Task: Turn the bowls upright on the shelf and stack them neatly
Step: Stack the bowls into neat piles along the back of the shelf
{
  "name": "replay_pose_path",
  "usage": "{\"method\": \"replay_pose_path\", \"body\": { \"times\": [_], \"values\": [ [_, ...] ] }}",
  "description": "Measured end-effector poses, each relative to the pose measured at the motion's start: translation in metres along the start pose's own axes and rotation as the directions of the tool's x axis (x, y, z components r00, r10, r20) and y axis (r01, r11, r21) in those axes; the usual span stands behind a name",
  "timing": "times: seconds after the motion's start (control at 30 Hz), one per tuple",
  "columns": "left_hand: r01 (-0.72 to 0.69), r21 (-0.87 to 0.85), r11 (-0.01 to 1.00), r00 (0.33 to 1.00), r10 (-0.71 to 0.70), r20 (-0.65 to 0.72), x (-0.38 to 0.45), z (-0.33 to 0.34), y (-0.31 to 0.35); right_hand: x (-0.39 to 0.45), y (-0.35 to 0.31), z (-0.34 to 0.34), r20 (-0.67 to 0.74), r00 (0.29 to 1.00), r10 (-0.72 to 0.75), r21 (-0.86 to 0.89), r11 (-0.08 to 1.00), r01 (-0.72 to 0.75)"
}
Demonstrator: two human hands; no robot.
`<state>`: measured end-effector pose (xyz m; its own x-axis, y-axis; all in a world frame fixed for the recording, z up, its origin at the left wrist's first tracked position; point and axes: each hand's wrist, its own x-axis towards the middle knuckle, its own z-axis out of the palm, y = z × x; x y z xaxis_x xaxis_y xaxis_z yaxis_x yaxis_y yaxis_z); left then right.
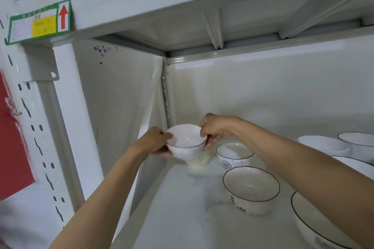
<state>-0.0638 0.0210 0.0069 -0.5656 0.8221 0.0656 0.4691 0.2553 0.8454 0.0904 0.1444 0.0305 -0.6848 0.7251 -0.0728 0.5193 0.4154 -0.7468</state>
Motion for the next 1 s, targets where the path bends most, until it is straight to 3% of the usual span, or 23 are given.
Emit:
{"method": "replay_pose_path", "body": {
  "times": [0.17,0.33,1.0],
  "values": [
    [-0.098,-0.07,0.993,0.986,0.087,-0.143,0.02,0.014,0.017,0.017,-0.004,-0.009,-0.295,0.955,-0.031,-0.03,0.999,0.023],
    [-0.124,-0.05,0.991,0.976,0.113,-0.187,0.035,0.03,0.018,0.031,0.01,-0.003,-0.403,0.915,-0.024,-0.034,0.999,0.011],
    [-0.072,0.293,0.953,0.981,0.121,-0.152,0.063,0.049,-0.004,0.051,0.033,0.011,-0.388,0.922,-0.003,-0.33,0.934,-0.136]
  ]
}}
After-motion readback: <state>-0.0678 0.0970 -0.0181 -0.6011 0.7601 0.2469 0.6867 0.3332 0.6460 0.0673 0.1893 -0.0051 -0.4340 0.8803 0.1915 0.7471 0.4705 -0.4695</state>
